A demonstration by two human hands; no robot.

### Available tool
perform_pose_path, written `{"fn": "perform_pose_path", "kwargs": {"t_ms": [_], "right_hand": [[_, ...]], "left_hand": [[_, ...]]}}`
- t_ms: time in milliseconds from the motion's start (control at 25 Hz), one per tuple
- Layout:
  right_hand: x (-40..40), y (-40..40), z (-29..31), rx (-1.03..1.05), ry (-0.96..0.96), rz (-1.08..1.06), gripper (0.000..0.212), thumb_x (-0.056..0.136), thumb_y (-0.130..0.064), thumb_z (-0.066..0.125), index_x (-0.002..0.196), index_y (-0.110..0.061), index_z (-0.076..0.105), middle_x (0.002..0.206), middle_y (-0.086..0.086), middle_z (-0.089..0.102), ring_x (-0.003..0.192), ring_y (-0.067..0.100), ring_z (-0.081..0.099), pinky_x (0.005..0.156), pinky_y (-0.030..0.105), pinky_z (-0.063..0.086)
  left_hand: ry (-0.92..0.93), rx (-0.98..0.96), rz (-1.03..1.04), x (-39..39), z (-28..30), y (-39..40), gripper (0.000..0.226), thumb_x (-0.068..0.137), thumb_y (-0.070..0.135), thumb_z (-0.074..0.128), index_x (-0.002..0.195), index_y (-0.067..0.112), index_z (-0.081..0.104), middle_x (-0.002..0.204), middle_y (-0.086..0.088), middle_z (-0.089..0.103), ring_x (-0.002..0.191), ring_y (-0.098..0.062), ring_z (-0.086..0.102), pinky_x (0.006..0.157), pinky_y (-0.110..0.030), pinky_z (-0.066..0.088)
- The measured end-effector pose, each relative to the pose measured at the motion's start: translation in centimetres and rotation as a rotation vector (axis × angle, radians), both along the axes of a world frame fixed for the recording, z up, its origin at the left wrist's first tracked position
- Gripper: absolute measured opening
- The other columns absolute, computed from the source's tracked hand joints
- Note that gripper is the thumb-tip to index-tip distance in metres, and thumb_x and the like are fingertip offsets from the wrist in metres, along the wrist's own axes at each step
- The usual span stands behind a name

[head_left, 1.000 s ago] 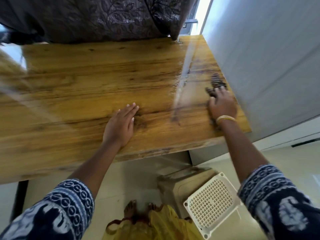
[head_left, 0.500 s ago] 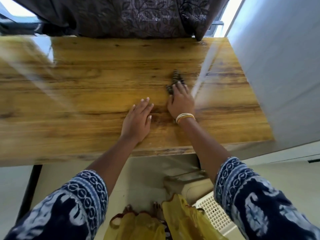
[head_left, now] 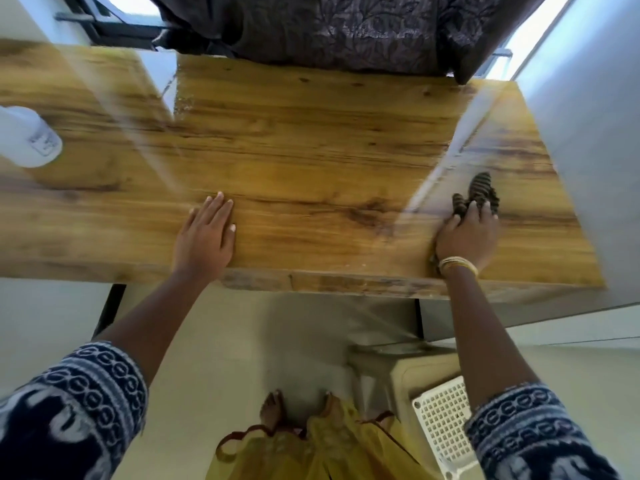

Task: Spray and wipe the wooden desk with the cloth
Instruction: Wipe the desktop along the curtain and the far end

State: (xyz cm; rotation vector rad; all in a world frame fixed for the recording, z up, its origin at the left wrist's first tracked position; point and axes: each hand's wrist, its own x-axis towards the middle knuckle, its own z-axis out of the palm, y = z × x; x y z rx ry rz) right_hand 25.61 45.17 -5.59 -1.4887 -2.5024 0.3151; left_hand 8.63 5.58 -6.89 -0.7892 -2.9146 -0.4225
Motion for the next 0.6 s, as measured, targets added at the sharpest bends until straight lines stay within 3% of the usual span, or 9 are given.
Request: {"fn": "perform_pose_path", "kwargs": {"t_ms": [160,280,400,600], "right_hand": [[-4.3,-11.2,0.5,0.064,-0.015,0.112,0.045,0.094,-0.024,0.048,0.132,-0.001,0.055,0.149,0.017,0.041,0.141,0.035,0.032,0.115,0.047,0.024],[-9.0,-20.7,0.7,-0.067,0.037,0.249,0.053,0.096,-0.027,0.041,0.146,-0.01,0.04,0.157,0.008,0.029,0.146,0.031,0.022,0.116,0.043,0.023],[-11.9,-27.5,0.1,-0.098,0.058,0.409,0.052,0.097,-0.026,0.04,0.147,-0.009,0.038,0.157,0.008,0.029,0.145,0.032,0.024,0.114,0.043,0.028],[-10.8,-23.7,-0.1,-0.059,0.048,0.661,0.049,0.097,-0.033,0.04,0.144,-0.017,0.045,0.156,0.003,0.034,0.145,0.025,0.028,0.115,0.04,0.031]], "left_hand": [[-0.026,0.017,-0.002,0.1,-0.8,-1.0,0.051,0.1,0.026,0.033,0.148,0.009,0.037,0.157,-0.01,0.032,0.146,-0.027,0.027,0.116,-0.047,0.022],[-0.042,0.021,-0.009,0.2,-0.7,-1.0,0.05,0.101,0.025,0.034,0.149,0.009,0.035,0.157,-0.01,0.03,0.147,-0.027,0.025,0.117,-0.047,0.021],[-0.034,0.006,-0.013,0.3,-0.6,-1.2,0.049,0.103,0.024,0.034,0.149,0.009,0.035,0.157,-0.011,0.03,0.146,-0.027,0.026,0.117,-0.046,0.022],[0.0,-0.043,0.004,0.8,-0.1,-0.7,0.048,0.103,0.023,0.034,0.148,0.007,0.036,0.156,-0.012,0.033,0.146,-0.028,0.027,0.118,-0.046,0.021]]}}
